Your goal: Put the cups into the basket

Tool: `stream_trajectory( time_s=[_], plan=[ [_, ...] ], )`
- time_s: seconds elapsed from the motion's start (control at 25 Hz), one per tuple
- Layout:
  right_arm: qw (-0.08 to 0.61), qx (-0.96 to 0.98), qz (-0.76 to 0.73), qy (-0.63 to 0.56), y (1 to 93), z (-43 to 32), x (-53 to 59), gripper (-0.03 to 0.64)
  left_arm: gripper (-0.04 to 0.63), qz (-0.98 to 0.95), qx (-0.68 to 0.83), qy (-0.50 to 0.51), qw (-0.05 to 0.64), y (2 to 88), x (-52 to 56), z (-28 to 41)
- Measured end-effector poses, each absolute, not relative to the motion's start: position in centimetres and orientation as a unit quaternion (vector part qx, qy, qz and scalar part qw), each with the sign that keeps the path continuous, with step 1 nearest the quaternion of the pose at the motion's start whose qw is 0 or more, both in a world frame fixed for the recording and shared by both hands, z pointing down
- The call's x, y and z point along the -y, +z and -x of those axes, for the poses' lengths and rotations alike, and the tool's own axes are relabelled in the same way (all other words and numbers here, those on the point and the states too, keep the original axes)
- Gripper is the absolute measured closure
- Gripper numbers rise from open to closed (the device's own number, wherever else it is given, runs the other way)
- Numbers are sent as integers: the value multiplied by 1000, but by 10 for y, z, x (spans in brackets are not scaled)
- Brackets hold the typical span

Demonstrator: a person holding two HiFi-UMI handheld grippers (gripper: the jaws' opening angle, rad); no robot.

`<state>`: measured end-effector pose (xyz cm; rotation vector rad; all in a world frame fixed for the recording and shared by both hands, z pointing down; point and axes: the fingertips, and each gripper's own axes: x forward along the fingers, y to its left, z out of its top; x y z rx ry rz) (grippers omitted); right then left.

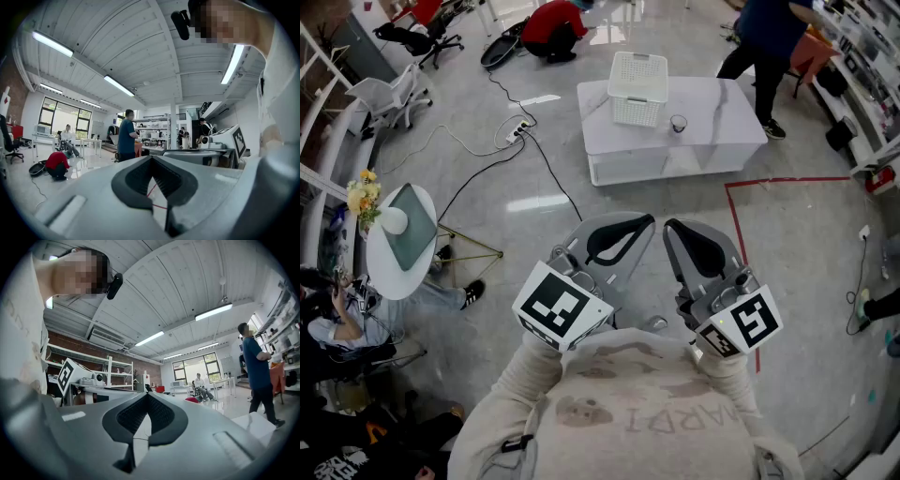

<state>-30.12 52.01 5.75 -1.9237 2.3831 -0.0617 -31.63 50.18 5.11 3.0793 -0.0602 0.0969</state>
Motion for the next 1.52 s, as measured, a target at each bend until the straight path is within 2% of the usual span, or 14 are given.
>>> stream_trajectory(
  time_s=[0.52,0.68,0.8,1.0,1.2,1.52],
  plan=[
    [29,-757,652,-21,67,340,-468,594,595,-1000,-12,6,19,57,-451,356],
    [13,-752,659,-30,79,337,-461,594,595,-999,-24,6,30,66,-439,348],
    [22,-745,665,-39,83,315,-455,594,595,-998,-28,13,49,71,-430,328],
    [28,-742,669,-40,88,263,-443,594,595,-999,-23,6,38,73,-414,285],
    [31,-751,659,-30,82,187,-424,592,595,-1000,-9,1,18,66,-399,216],
    [32,-782,622,-21,65,76,-405,592,595,-999,35,-10,38,48,-376,104]
  ],
)
